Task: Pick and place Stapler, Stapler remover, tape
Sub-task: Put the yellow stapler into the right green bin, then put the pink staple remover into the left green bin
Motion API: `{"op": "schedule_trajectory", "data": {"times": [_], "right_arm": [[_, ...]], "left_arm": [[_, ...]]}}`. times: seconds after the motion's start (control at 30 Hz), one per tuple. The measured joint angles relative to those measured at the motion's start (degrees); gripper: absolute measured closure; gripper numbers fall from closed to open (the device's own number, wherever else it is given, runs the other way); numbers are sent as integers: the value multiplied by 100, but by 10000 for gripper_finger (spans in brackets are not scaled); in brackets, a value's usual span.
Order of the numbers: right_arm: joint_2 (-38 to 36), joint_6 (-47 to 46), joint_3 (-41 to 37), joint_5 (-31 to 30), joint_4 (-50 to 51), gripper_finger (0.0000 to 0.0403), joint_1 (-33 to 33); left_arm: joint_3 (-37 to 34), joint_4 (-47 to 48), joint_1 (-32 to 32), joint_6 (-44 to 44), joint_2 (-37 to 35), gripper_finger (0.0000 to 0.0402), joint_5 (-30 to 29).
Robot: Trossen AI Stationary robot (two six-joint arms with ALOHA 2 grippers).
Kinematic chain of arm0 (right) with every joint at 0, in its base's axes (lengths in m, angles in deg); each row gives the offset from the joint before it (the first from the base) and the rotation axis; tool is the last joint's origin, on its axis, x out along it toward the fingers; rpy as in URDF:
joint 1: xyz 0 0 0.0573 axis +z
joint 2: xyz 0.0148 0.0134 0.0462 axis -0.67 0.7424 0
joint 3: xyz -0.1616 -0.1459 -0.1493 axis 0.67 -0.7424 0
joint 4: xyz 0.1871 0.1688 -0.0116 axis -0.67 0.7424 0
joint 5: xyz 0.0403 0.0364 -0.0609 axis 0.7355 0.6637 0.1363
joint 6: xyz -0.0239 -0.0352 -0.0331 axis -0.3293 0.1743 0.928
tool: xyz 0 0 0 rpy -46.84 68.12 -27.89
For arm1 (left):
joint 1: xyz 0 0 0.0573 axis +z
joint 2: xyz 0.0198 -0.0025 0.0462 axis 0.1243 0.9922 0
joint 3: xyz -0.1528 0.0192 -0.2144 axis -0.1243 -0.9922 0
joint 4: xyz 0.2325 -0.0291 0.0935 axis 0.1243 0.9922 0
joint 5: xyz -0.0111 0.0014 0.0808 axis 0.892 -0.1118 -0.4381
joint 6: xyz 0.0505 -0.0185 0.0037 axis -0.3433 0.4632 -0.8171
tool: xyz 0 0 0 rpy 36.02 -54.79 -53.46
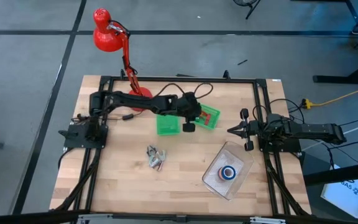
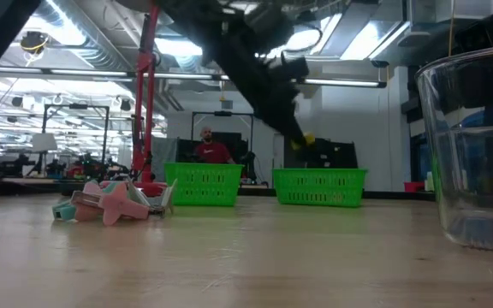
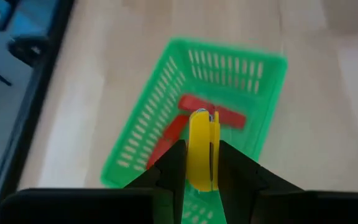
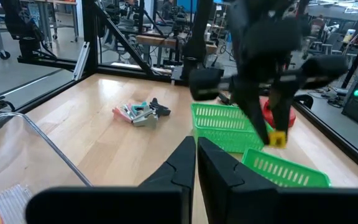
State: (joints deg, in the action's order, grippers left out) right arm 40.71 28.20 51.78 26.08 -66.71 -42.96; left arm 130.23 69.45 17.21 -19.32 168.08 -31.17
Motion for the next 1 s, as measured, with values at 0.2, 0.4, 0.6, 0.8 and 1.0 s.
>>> {"op": "schedule_trajectory", "data": {"times": [0.2, 0.4, 0.6, 0.8, 1.0], "right_arm": [[0, 0, 1, 1, 1, 382, 1], [-1, 2, 1, 0, 3, 382, 1], [0, 0, -1, 1, 2, 382, 0], [-2, 1, 1, -1, 2, 382, -1], [-1, 0, 1, 0, 3, 382, -1]], "left_arm": [[-6, -99, 22, -417, 417, 334, -129], [10, -386, 15, -446, 520, 308, -583], [197, -391, 22, -446, 522, 258, -392], [350, -386, 28, -446, 522, 223, -485], [401, -232, 5, -401, 350, 222, -972]]}}
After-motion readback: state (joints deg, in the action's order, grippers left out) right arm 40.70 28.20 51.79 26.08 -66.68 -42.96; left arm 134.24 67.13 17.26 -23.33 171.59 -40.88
